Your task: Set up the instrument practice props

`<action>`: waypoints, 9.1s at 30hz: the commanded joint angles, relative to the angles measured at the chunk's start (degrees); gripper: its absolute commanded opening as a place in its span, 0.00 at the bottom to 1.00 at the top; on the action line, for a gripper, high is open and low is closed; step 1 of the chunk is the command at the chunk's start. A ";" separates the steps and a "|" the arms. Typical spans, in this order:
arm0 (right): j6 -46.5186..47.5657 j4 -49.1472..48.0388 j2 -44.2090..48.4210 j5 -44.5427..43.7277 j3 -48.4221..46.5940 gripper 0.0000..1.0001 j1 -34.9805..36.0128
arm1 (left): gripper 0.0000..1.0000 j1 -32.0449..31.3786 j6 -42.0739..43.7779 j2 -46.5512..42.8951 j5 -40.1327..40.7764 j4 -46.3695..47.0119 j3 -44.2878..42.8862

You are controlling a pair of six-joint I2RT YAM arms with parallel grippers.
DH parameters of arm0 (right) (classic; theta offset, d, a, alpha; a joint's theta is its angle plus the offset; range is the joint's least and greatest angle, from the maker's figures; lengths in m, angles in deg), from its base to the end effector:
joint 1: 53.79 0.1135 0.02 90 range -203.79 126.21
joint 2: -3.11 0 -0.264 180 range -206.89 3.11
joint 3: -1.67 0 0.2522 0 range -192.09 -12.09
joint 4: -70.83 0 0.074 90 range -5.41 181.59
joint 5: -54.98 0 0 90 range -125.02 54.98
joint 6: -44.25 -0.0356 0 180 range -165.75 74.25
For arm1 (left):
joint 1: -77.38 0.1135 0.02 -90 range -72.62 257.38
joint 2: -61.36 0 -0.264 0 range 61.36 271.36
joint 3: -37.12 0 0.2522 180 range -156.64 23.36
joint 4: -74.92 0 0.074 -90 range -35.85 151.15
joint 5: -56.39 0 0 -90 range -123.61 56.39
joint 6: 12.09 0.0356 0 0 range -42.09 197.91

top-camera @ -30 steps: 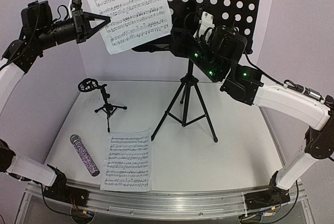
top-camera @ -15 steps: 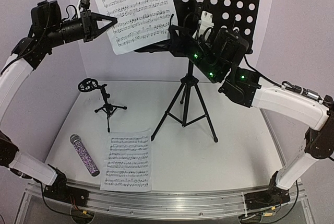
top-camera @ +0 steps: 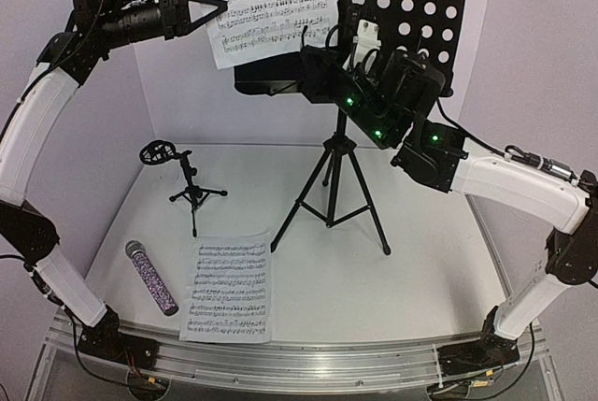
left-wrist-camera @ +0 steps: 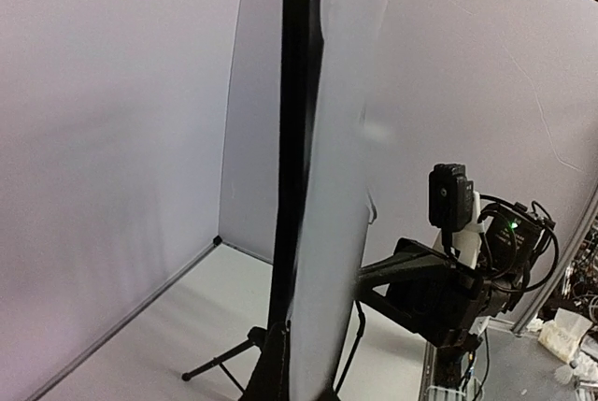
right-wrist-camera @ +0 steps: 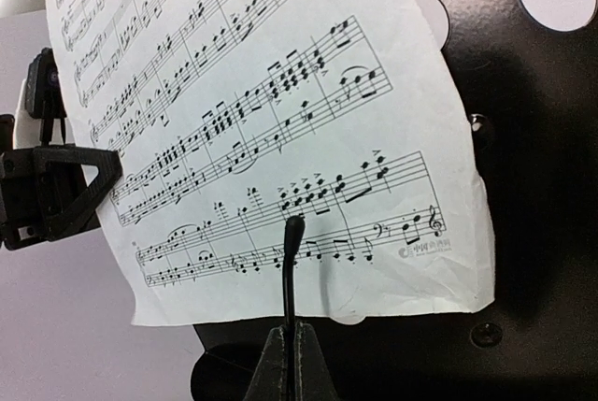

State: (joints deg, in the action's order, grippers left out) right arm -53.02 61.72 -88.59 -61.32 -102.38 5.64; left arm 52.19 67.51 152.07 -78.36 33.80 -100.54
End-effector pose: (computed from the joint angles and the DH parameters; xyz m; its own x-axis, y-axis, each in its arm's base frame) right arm 0.2032 0.3129 0.4701 0.1134 0.4151 -0.9027 -0.5812 0.7646 0.2786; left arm 0.2556 -0.1479 0.5719 -0.0786 -0.1047 -0.9914 0.9373 0.3311 -0.1092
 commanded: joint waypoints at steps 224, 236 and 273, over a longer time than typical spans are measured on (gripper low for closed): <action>19.33 59.36 1.14 -13.78 -53.68 0.00 11.50 | 0.00 -21.16 2.36 -1.83 -0.59 25.91 9.04; 29.04 47.03 0.05 -27.63 -48.74 0.07 8.78 | 0.00 -30.28 -2.97 3.45 13.96 9.77 -2.40; 8.97 79.69 11.53 -11.14 -32.94 0.59 -4.11 | 0.00 -30.26 4.46 5.09 30.07 0.99 -13.99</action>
State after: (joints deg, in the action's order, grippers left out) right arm -42.33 143.48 -76.10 -78.23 -135.21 2.77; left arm 21.87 69.33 158.52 -49.81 32.62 -112.08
